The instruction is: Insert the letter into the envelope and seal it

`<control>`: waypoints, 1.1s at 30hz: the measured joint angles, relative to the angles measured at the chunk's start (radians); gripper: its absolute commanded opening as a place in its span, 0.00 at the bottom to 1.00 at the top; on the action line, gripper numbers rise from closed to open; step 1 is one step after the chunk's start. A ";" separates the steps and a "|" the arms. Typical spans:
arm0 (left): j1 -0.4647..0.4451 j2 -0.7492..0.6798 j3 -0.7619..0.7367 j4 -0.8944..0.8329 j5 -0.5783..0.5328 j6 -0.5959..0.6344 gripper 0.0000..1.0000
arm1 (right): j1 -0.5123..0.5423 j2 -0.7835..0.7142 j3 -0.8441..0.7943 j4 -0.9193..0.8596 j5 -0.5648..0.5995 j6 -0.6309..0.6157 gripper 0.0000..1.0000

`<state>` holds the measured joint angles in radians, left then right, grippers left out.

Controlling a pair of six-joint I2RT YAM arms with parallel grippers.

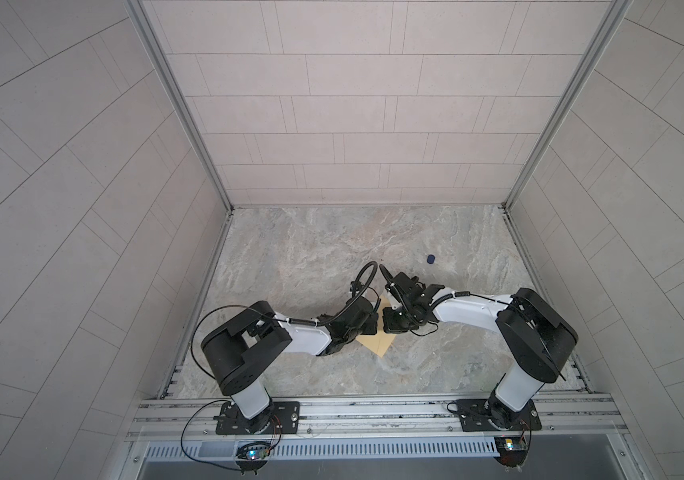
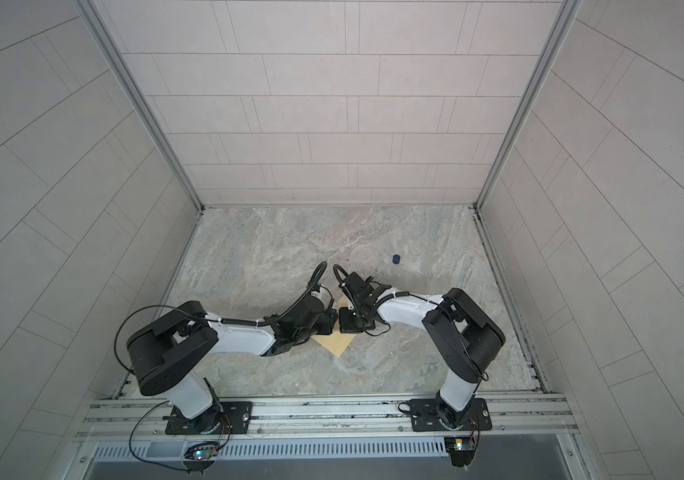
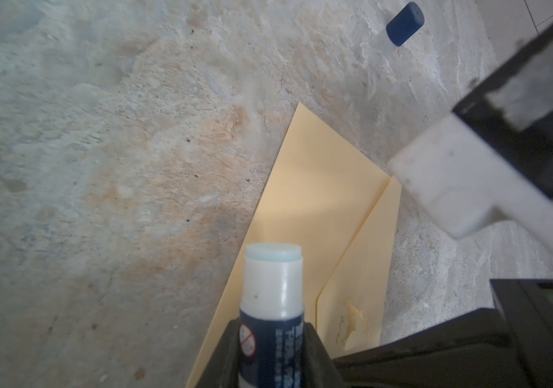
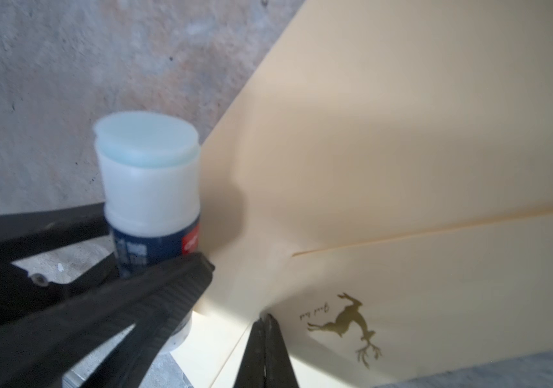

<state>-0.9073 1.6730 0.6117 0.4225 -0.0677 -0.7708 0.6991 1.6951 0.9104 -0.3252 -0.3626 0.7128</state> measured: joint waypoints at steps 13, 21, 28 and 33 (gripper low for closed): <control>-0.010 0.034 0.006 0.032 -0.036 -0.019 0.00 | -0.056 0.024 0.019 0.018 -0.041 0.000 0.03; -0.011 0.055 0.019 0.040 -0.059 -0.023 0.00 | -0.098 0.045 0.039 0.022 -0.061 0.000 0.03; -0.016 0.063 0.022 0.049 -0.072 -0.023 0.00 | -0.110 0.077 0.076 0.014 -0.069 0.003 0.03; -0.016 0.066 0.022 0.056 -0.077 -0.023 0.00 | -0.117 0.101 0.104 0.015 -0.079 0.004 0.03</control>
<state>-0.9230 1.7393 0.6338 0.4786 -0.1444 -0.7937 0.5823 1.7966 1.0145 -0.3099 -0.4412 0.7166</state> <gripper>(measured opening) 0.273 0.047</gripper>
